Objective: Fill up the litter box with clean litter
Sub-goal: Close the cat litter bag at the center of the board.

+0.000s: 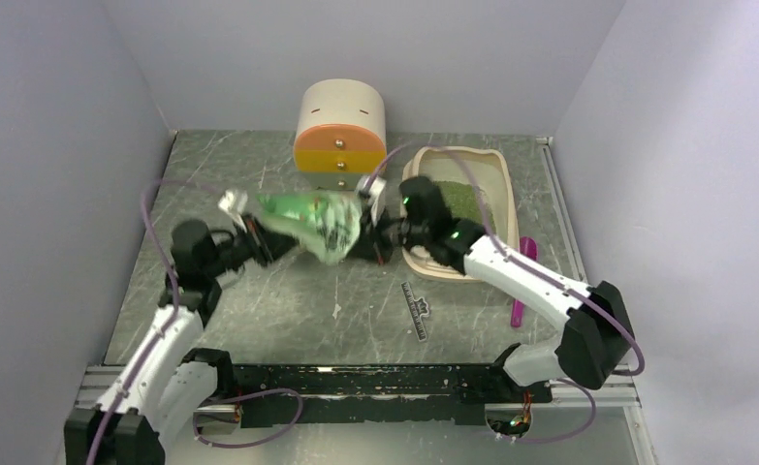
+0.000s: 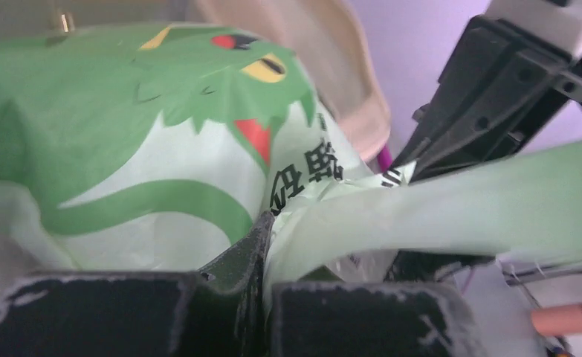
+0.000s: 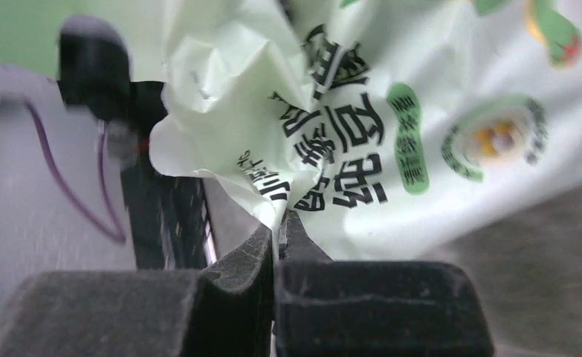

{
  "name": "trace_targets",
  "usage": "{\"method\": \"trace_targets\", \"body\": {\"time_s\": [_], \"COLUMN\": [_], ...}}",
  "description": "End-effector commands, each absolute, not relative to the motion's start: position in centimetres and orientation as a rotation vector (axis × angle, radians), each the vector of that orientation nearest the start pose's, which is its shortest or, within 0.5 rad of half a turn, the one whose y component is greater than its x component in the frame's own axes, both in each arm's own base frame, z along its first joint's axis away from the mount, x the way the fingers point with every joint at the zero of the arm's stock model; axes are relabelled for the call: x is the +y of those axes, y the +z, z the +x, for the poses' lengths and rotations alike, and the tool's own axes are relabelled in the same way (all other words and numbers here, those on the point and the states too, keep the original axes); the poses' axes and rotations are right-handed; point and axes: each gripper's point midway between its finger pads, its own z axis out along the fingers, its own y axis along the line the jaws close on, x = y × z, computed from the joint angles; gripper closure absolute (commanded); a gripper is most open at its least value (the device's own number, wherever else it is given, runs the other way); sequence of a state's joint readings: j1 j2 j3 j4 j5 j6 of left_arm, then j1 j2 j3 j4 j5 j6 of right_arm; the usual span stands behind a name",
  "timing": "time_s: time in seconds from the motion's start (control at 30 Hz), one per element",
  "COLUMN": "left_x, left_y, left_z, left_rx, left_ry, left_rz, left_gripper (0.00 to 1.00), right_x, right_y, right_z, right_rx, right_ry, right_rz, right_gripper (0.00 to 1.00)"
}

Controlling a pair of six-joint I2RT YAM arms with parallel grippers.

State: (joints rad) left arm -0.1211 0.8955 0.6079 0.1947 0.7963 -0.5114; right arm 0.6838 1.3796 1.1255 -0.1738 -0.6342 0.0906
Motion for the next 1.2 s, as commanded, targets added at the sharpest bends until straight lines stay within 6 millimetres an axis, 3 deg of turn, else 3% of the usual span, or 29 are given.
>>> {"method": "trace_targets", "body": {"time_s": [0.0,0.13,0.33,0.43,0.5,0.57,0.7,0.87,0.97,1.0,1.1,1.13,1.17], "left_x": [-17.1,-16.9,-16.3,-15.3,-14.5,-14.6,-17.1,-18.4,-18.1,-18.2,-18.3,-18.2,-18.2], "left_y": [19.4,18.1,22.2,22.4,22.2,22.3,23.0,23.0,21.4,21.3,21.3,21.4,21.5], "left_z": [23.1,23.6,24.5,24.1,23.5,22.6,20.7,19.0,18.2,17.9,18.1,18.3,18.4], "left_rx": [1.742,1.81,1.804,1.873,1.907,1.907,1.82,1.825,1.927,1.932,1.939,1.943,1.951], "left_ry": [-1.24,-1.182,-1.099,-1.022,-0.963,-0.964,-1.177,-1.288,-1.288,-1.308,-1.32,-1.321,-1.326], "left_rz": [0.125,0.166,0.173,0.124,0.101,0.14,0.31,0.525,0.572,0.591,0.524,0.485,0.426], "left_gripper": [0.95,0.95,0.95,0.95,0.95,0.81,0.42,0.34,0.34,0.39,0.8,0.91,0.95], "right_x": [34.6,35.7,35.7,34.5,33.8,33.5,33.8,33.6,33.4,33.3,33.1,33.0,32.8], "right_y": [17.5,19.5,23.1,23.6,22.9,21.9,22.1,23.0,23.5,23.6,23.4,22.9,22.4], "right_z": [20.1,21.6,22.4,21.8,21.7,21.6,22.2,23.8,23.7,23.5,22.7,22.5,22.3], "right_rx": [1.92,1.85,1.789,1.789,1.82,1.852,1.846,1.857,1.853,1.844,1.816,1.829,1.854], "right_ry": [1.114,1.096,1.097,1.202,1.23,1.255,1.361,1.443,1.489,1.494,1.521,1.525,1.528], "right_rz": [-1.123,-1.105,-1.132,-1.094,-1.072,-1.064,-1.021,-0.976,-0.976,-0.986,-1.042,-1.056,-1.056], "right_gripper": [1.0,1.0,1.0,1.0,1.0,1.0,1.0,1.0,1.0,1.0,1.0,1.0,1.0]}}
